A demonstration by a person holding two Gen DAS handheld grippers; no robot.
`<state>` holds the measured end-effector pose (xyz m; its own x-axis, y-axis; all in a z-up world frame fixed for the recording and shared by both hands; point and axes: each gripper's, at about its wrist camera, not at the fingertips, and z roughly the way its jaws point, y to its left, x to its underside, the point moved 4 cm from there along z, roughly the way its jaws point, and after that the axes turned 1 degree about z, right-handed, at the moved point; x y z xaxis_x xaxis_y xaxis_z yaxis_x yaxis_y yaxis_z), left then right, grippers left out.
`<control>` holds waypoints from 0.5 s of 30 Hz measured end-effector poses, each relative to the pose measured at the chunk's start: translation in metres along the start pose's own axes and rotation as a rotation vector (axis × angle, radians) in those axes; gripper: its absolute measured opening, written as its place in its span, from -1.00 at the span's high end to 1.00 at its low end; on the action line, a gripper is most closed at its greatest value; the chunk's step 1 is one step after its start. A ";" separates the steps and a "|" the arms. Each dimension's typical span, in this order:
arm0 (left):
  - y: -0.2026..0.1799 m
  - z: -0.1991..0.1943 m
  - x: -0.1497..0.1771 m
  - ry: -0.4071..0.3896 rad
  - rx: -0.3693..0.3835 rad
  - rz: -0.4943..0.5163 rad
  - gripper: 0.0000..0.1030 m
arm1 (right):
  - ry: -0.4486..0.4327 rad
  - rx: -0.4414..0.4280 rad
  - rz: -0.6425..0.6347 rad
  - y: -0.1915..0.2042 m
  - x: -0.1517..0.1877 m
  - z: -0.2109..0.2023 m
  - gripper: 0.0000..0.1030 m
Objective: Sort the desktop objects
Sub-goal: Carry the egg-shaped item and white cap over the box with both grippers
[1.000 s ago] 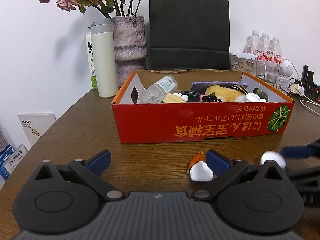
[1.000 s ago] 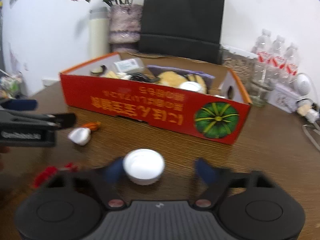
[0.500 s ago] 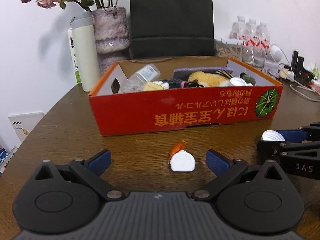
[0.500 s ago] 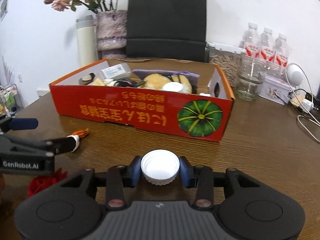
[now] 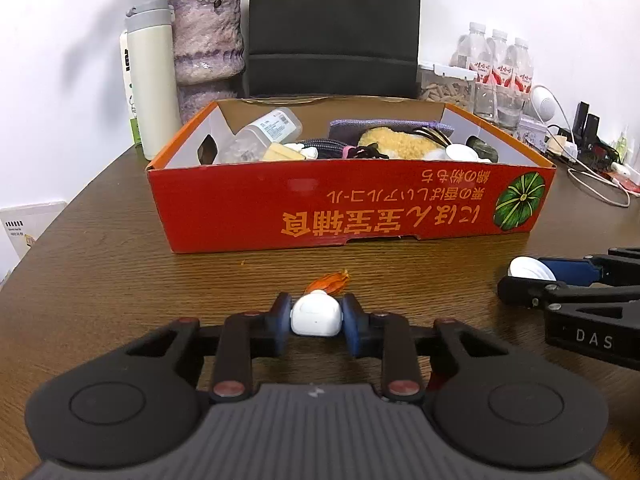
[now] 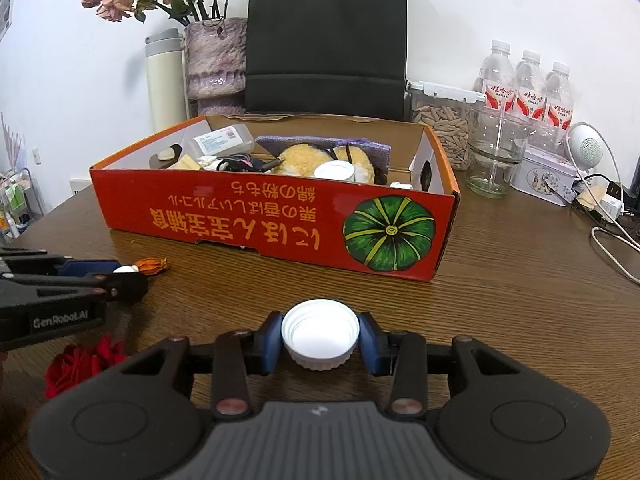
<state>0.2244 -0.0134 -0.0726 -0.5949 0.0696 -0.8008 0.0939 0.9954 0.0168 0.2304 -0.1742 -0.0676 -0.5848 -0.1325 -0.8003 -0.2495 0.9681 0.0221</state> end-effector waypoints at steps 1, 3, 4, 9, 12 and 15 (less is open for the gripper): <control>0.000 0.000 0.000 -0.002 0.001 -0.003 0.46 | 0.000 0.000 -0.001 0.000 0.000 0.000 0.24; 0.002 -0.001 0.000 -0.004 0.006 -0.014 0.46 | -0.001 0.003 -0.004 0.001 0.000 0.000 0.24; 0.002 -0.001 0.000 -0.006 0.006 -0.018 0.46 | -0.001 0.003 -0.005 0.001 0.000 0.000 0.24; 0.006 -0.004 0.001 -0.015 -0.006 -0.038 0.46 | -0.003 0.006 -0.013 0.003 0.000 -0.002 0.24; 0.006 -0.009 0.000 -0.032 -0.011 -0.045 0.46 | -0.008 0.005 -0.010 0.003 0.000 -0.002 0.24; 0.006 -0.014 -0.001 -0.048 -0.015 -0.051 0.46 | -0.029 0.009 -0.002 0.002 -0.001 -0.005 0.24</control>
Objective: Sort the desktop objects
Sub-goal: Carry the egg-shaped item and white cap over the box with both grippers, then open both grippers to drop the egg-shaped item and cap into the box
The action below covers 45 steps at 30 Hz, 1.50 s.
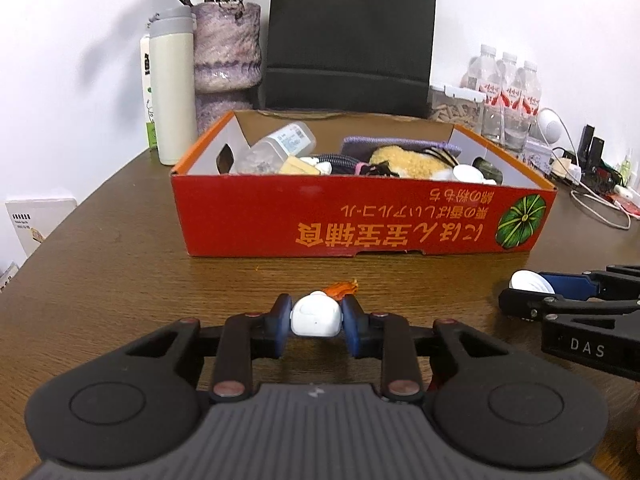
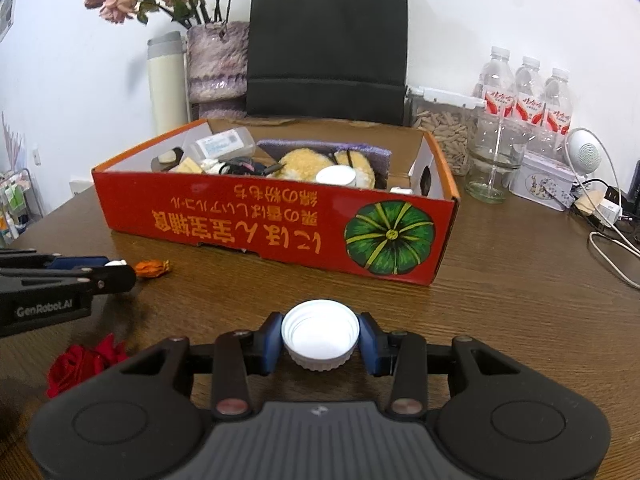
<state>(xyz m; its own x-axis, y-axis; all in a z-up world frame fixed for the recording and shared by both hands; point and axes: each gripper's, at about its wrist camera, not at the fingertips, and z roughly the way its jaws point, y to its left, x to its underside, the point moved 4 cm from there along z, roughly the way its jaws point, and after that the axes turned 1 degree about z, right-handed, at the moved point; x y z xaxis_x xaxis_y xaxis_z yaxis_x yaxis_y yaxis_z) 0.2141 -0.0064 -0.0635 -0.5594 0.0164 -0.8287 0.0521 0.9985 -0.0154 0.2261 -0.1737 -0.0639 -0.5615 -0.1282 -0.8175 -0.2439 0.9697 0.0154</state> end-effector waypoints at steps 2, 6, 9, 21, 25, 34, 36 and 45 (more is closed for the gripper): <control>0.000 -0.005 -0.002 -0.016 -0.003 -0.001 0.46 | -0.015 -0.008 0.003 0.001 -0.001 -0.004 0.24; -0.003 -0.016 -0.007 -0.057 -0.005 -0.005 0.46 | -0.060 -0.024 -0.001 0.005 -0.007 -0.015 0.24; -0.007 -0.023 -0.013 -0.093 -0.002 -0.009 0.46 | -0.097 -0.034 0.006 0.008 -0.013 -0.024 0.24; -0.029 -0.028 -0.059 -0.223 0.027 -0.029 0.46 | -0.268 -0.037 0.037 0.009 -0.056 -0.045 0.24; -0.031 -0.017 -0.070 -0.237 0.031 -0.042 0.46 | -0.270 -0.024 0.054 0.001 -0.066 -0.034 0.24; -0.020 0.016 -0.086 -0.229 0.014 -0.045 0.46 | -0.256 -0.011 0.053 -0.006 -0.084 0.003 0.24; -0.016 0.025 -0.088 -0.218 0.007 -0.042 0.46 | -0.247 -0.009 0.043 -0.007 -0.086 0.013 0.24; -0.009 0.057 -0.099 -0.211 -0.013 0.001 0.46 | -0.223 0.012 0.003 -0.013 -0.092 0.048 0.24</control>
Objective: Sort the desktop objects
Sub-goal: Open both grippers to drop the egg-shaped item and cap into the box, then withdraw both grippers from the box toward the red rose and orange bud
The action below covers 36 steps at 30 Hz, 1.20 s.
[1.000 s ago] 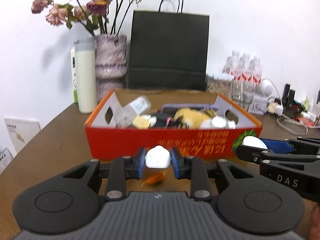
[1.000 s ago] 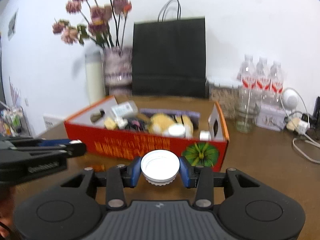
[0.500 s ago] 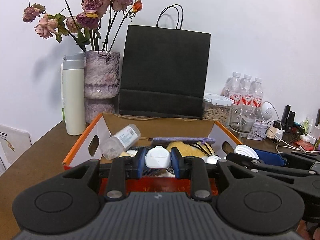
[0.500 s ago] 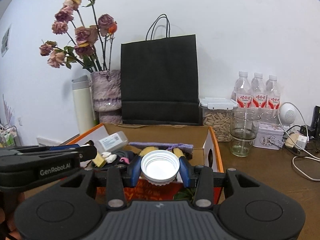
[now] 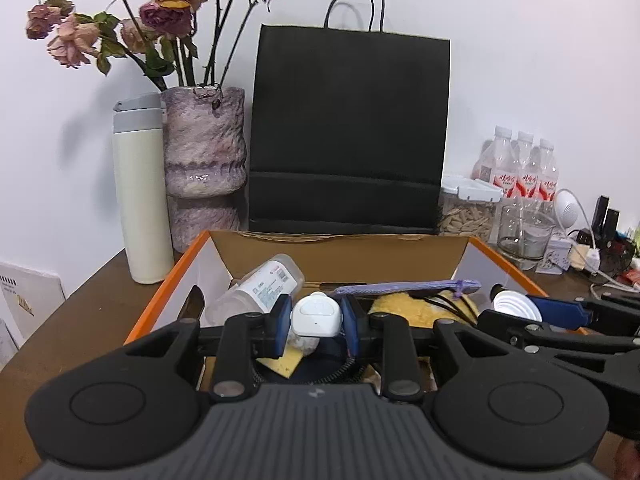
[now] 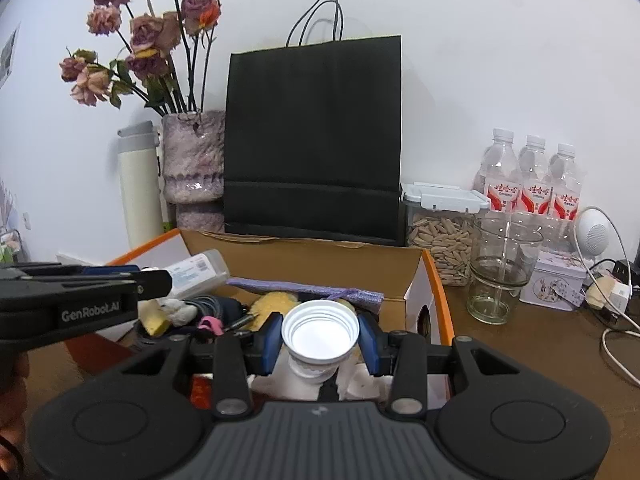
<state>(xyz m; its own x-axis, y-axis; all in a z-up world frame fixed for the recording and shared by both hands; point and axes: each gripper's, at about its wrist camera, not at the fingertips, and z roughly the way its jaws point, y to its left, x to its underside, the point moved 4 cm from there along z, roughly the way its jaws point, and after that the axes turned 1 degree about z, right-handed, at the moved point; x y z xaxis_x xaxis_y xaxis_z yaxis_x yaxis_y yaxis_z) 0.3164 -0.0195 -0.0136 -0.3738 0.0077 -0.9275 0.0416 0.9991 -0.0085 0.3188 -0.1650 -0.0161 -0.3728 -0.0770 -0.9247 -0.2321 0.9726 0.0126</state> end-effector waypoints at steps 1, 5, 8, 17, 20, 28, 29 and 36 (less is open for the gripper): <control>0.000 0.003 0.000 0.001 -0.002 0.006 0.46 | 0.000 0.000 -0.005 0.000 0.000 0.003 0.24; 0.001 0.016 -0.001 0.003 -0.001 0.027 0.46 | -0.001 0.003 -0.021 -0.001 -0.002 0.015 0.24; 0.001 0.023 -0.002 -0.003 -0.005 0.042 0.46 | -0.006 0.005 -0.031 -0.003 -0.002 0.023 0.24; 0.002 0.033 0.006 0.018 -0.018 0.067 0.40 | -0.010 0.017 -0.025 -0.005 0.005 0.025 0.24; 0.001 0.031 0.007 0.004 -0.028 0.070 -0.17 | -0.018 0.020 -0.026 -0.005 0.006 0.024 0.19; 0.008 0.027 0.006 -0.053 -0.076 0.030 -1.00 | -0.081 0.038 -0.019 -0.007 0.004 0.016 -0.89; 0.009 0.027 0.006 -0.050 -0.074 0.022 -1.00 | -0.082 0.038 -0.021 -0.007 0.004 0.015 -0.89; 0.009 0.027 0.007 -0.059 -0.077 0.017 -1.00 | -0.083 0.040 -0.025 -0.006 0.006 0.015 -0.91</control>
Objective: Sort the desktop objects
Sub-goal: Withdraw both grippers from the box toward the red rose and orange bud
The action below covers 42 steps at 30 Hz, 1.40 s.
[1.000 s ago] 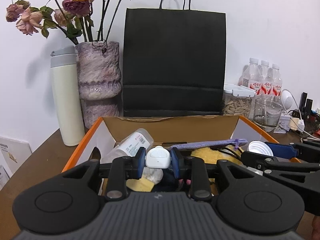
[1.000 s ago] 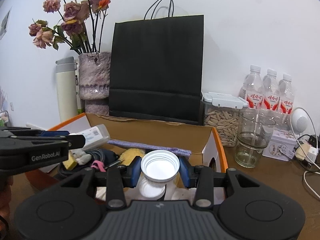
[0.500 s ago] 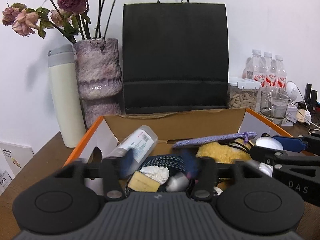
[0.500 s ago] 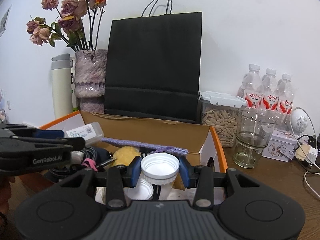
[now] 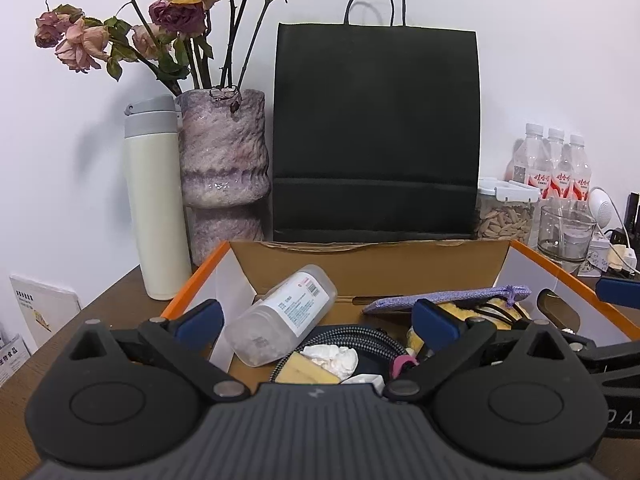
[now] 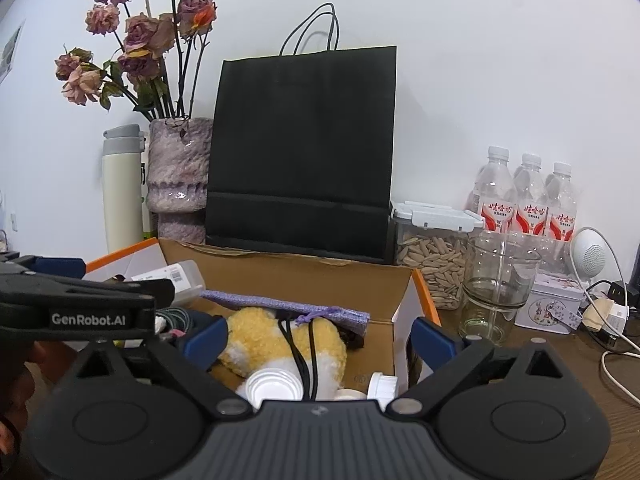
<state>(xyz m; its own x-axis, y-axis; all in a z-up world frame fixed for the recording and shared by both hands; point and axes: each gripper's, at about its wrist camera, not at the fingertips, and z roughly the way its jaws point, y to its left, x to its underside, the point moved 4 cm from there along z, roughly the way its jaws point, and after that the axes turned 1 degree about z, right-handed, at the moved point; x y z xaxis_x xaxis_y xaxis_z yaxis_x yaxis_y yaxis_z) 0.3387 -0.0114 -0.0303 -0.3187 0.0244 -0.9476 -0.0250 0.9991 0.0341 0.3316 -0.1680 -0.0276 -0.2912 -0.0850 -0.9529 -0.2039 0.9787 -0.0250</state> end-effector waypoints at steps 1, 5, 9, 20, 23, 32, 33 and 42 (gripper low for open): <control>0.000 0.000 0.000 -0.001 0.001 0.000 -1.00 | -0.001 0.001 0.000 0.000 0.000 0.000 -0.91; 0.000 -0.003 0.001 -0.010 -0.001 0.000 -1.00 | -0.007 0.009 -0.008 0.001 0.001 -0.001 -0.92; 0.001 -0.012 0.001 -0.026 -0.007 -0.008 -1.00 | -0.017 0.015 -0.019 0.004 0.002 -0.007 -0.92; 0.019 -0.060 0.020 -0.025 -0.041 -0.022 -1.00 | -0.009 0.025 -0.009 0.007 0.016 -0.055 -0.92; 0.026 -0.077 0.027 -0.019 -0.054 -0.031 -1.00 | -0.005 0.014 0.006 0.011 0.022 -0.076 -0.92; 0.046 -0.124 0.051 0.036 -0.076 -0.017 -1.00 | 0.090 -0.135 -0.001 0.048 0.042 -0.127 -0.93; 0.048 -0.129 0.053 0.046 -0.076 -0.016 -1.00 | 0.102 -0.149 0.005 0.051 0.044 -0.132 -0.93; 0.074 -0.168 0.071 0.089 -0.095 -0.027 -1.00 | 0.175 -0.227 0.019 0.077 0.056 -0.154 -0.92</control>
<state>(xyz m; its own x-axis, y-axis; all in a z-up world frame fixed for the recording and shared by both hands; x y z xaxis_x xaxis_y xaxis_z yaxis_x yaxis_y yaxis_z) 0.1550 0.0587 -0.0420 -0.3994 -0.0094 -0.9167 -0.1227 0.9915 0.0433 0.1554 -0.1266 -0.0358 -0.4500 -0.1170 -0.8853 -0.3950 0.9152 0.0798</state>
